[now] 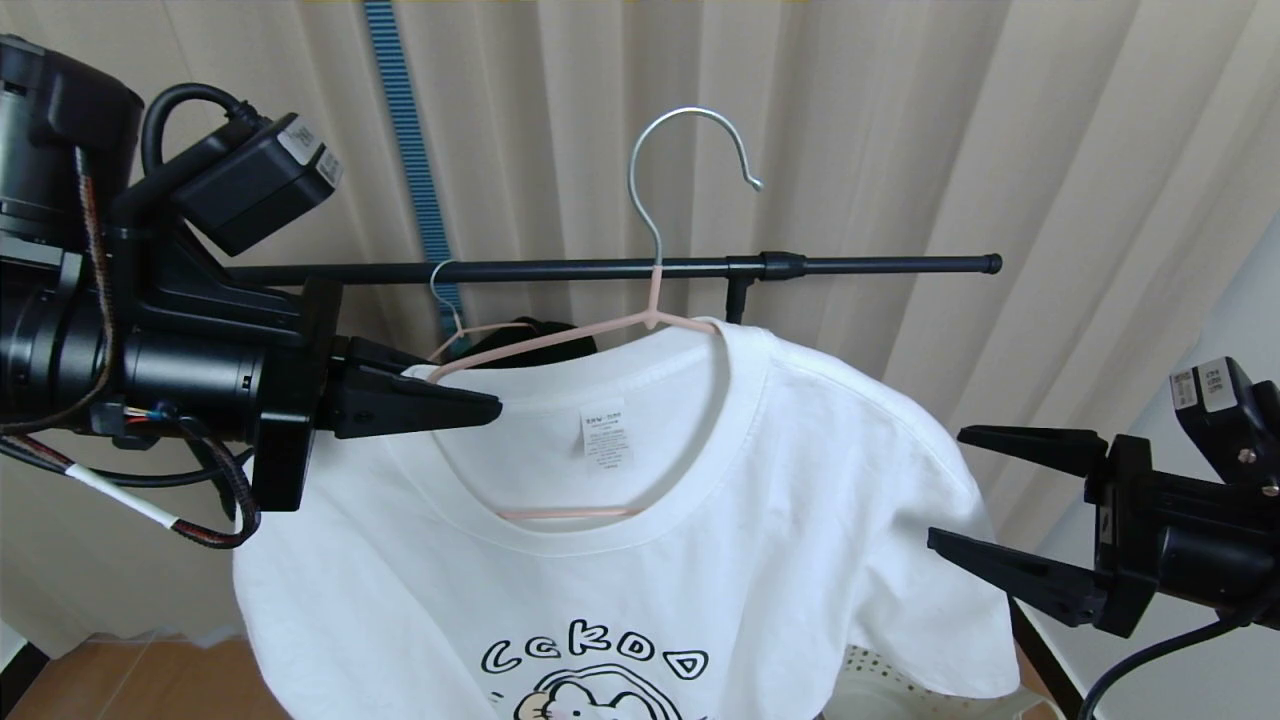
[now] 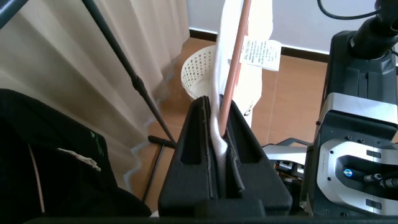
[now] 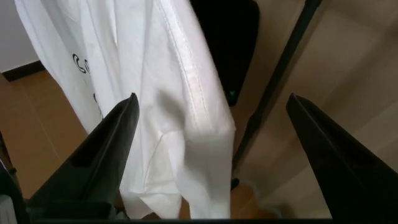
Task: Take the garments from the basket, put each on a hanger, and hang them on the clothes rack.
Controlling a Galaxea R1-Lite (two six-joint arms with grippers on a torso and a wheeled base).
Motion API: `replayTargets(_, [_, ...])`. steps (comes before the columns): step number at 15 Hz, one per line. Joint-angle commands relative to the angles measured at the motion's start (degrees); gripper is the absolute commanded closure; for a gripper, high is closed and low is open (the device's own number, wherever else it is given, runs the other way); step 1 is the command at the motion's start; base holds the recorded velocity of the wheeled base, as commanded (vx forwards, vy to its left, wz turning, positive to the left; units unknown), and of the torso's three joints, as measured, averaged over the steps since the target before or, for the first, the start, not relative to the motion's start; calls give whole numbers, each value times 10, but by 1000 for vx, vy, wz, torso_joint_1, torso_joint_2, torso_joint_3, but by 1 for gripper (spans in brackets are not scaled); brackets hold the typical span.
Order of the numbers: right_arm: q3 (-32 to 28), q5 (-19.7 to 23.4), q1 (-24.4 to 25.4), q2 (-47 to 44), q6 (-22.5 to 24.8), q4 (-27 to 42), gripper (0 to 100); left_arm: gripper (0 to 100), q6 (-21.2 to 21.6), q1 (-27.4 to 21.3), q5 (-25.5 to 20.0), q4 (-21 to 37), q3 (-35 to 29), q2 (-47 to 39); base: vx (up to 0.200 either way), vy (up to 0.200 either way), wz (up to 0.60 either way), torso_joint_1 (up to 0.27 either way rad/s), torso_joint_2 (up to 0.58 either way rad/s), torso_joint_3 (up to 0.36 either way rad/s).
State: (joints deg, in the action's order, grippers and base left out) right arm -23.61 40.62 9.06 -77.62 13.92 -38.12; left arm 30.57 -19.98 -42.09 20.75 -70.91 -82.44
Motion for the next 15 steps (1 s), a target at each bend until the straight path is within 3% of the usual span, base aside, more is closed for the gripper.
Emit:
replayTargets(1, [10, 7, -25, -37, 42, 0, 0, 100, 0, 2, 0, 0, 9, 12, 0, 0, 0, 0, 0, 0])
replayTargets(4, [18, 8, -44, -71, 124, 1, 0, 100, 0, 4, 0, 0, 10, 18, 0, 0, 0, 0, 0, 0])
replayTargets(7, [22, 8, -46, -78, 138, 0, 0, 100, 0, 5, 1, 0, 10, 18, 0, 0, 0, 0, 0, 0])
replayTargets(8, [23, 8, -46, -78, 138, -1, 100, 100, 0, 5, 1, 0, 10, 18, 0, 0, 0, 0, 0, 0])
replayTargets(15, [9, 25, -80, -86, 137, -3, 100, 100, -1, 6, 0, 0, 14, 25, 0, 0, 0, 0, 0, 0])
